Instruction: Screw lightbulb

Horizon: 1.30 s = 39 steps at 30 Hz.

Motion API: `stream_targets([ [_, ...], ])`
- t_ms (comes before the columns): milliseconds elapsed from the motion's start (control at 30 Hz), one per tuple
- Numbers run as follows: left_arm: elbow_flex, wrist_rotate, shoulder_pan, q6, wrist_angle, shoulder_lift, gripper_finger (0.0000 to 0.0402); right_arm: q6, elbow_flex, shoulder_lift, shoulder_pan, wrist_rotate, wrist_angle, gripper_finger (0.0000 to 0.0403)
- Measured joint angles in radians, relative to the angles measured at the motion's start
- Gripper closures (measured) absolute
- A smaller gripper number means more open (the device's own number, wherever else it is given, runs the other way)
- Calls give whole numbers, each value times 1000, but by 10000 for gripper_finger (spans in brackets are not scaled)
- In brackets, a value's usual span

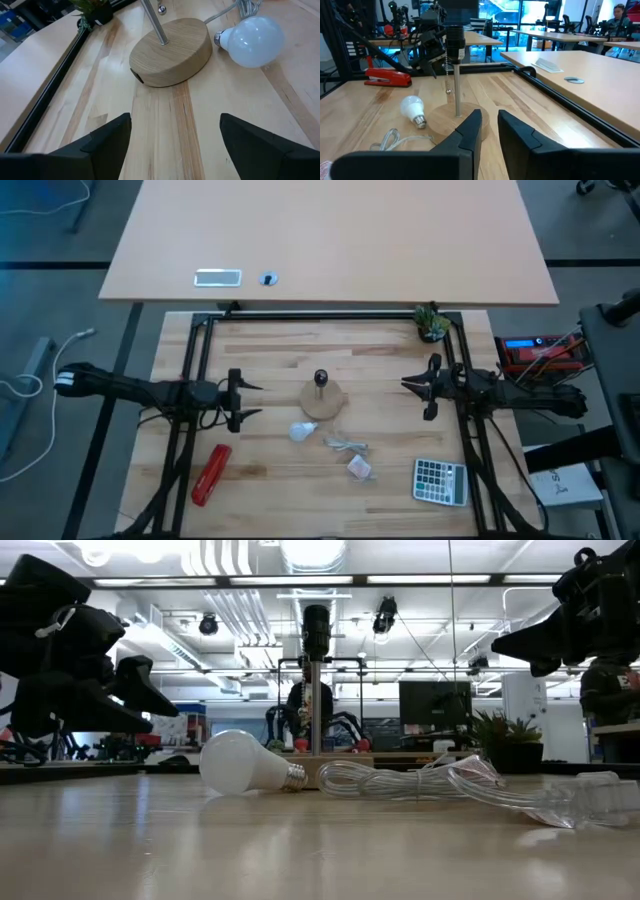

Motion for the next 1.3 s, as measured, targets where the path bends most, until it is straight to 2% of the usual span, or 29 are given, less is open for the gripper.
stream_targets([
  [533, 0, -31, 1, 7, 1, 0, 106, -4, 0, 0, 0, 0, 1, 321],
  [633, 0, -31, 1, 8, 9, 0, 106, -63, 0, 0, 0, 1, 41, 321],
  [767, -1, -31, 0, -73, 163, 0, 106, 6, 0, 0, 0, 1, 124, 331],
  [900, -1, -31, 0, -291, 406, 0, 106, 101, 0, 0, 0, 0, 181, 343],
  [1000, -1, -31, 0, -398, 553, 0, 106, 148, 3, 0, 0, 1, 190, 352],
  [1100, -1, -31, 0, -411, 668, 0, 106, 158, 17, 0, 0, -1, 185, 358],
  [1200, -1, -23, 0, -438, 710, 0, 106, 159, 49, 0, 1, -9, 185, 362],
  [1300, -1, 46, 0, -444, 711, 1, 106, 149, 98, 24, 1, -41, 193, 364],
])
